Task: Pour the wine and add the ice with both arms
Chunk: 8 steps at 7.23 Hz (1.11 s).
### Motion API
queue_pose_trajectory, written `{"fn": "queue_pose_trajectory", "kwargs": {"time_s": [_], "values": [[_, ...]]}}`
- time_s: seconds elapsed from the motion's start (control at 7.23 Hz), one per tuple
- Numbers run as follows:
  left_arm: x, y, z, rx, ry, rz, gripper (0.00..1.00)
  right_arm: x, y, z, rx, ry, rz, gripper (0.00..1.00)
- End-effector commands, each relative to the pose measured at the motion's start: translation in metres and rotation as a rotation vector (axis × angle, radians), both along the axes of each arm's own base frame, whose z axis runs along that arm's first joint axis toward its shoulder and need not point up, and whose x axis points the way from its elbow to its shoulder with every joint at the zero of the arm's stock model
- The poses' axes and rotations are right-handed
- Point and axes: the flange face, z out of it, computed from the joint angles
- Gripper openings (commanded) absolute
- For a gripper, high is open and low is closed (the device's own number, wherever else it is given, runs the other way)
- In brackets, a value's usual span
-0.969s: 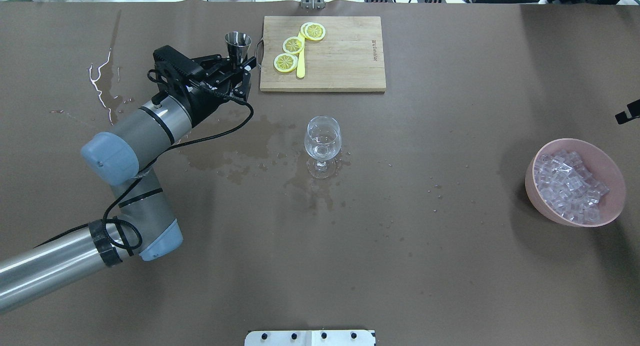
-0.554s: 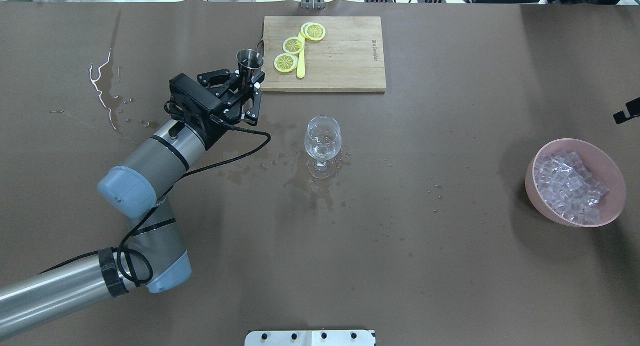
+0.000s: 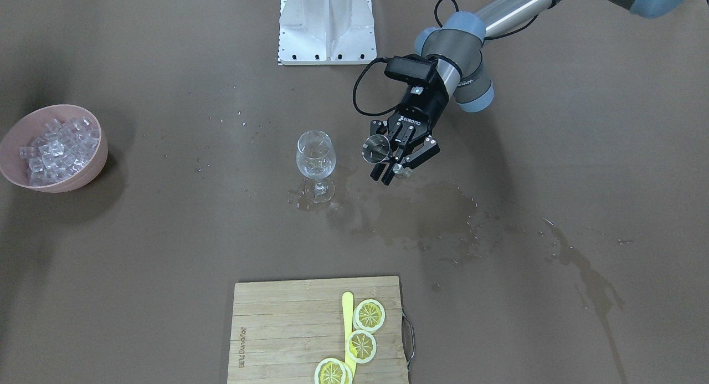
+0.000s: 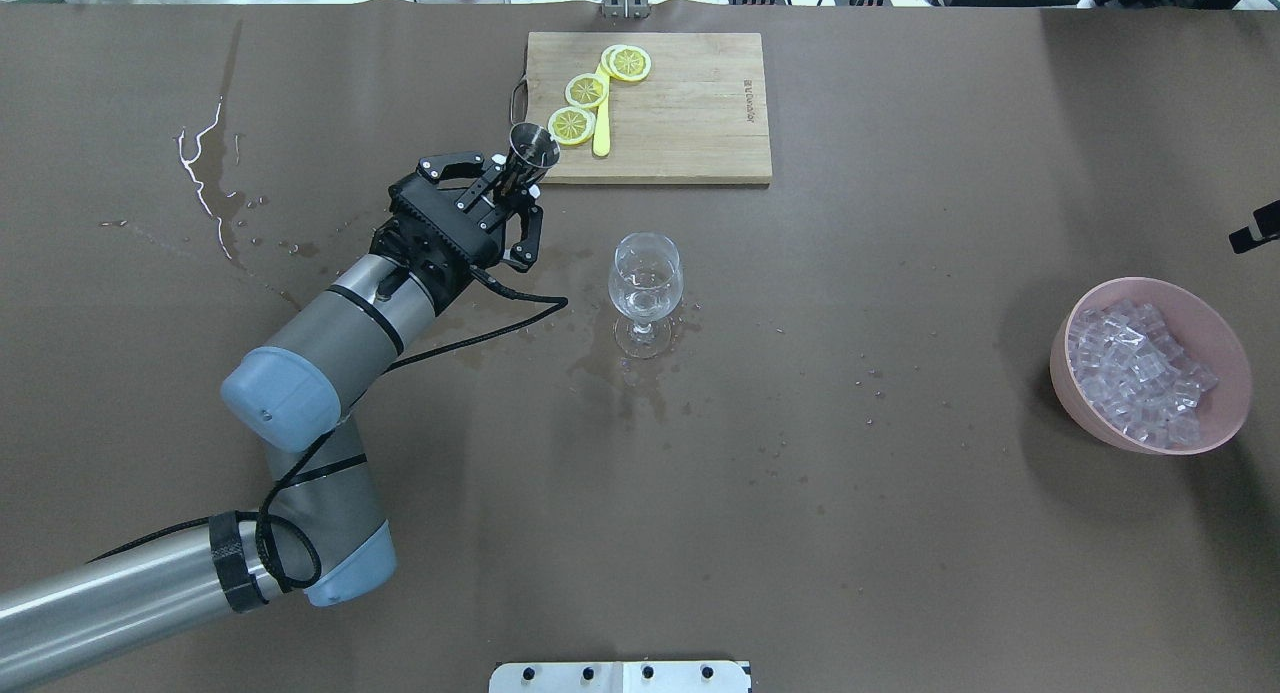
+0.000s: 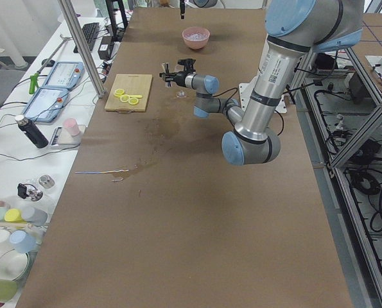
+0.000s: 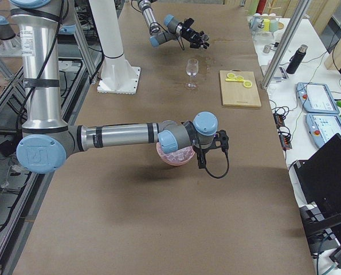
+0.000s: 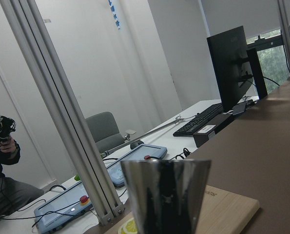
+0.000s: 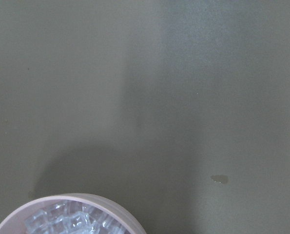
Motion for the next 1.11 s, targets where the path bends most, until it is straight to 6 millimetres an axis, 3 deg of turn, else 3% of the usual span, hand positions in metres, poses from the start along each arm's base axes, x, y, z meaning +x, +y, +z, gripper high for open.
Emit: {"fn": "queue_pose_trajectory", "kwargs": {"time_s": [0.0, 0.14, 0.28, 0.69, 0.97], "values": [[0.015, 0.005, -0.009, 0.001, -0.066, 0.005, 0.00, -0.001, 0.000, 0.004, -0.009, 0.002, -0.001, 1.00], [0.017, 0.007, -0.008, 0.041, -0.136, -0.007, 0.00, -0.001, 0.000, 0.004, -0.010, 0.002, 0.000, 1.00], [0.014, 0.014, -0.021, 0.086, -0.173, -0.033, 0.00, 0.000, 0.000, 0.004, -0.010, 0.001, 0.001, 1.00], [0.042, 0.044, -0.027, 0.110, -0.230, -0.012, 0.00, 0.000, 0.000, 0.007, -0.017, 0.001, 0.000, 1.00], [0.044, 0.048, -0.029, 0.162, -0.315, -0.027, 0.00, 0.000, 0.000, 0.010, -0.021, 0.003, 0.001, 1.00]]}}
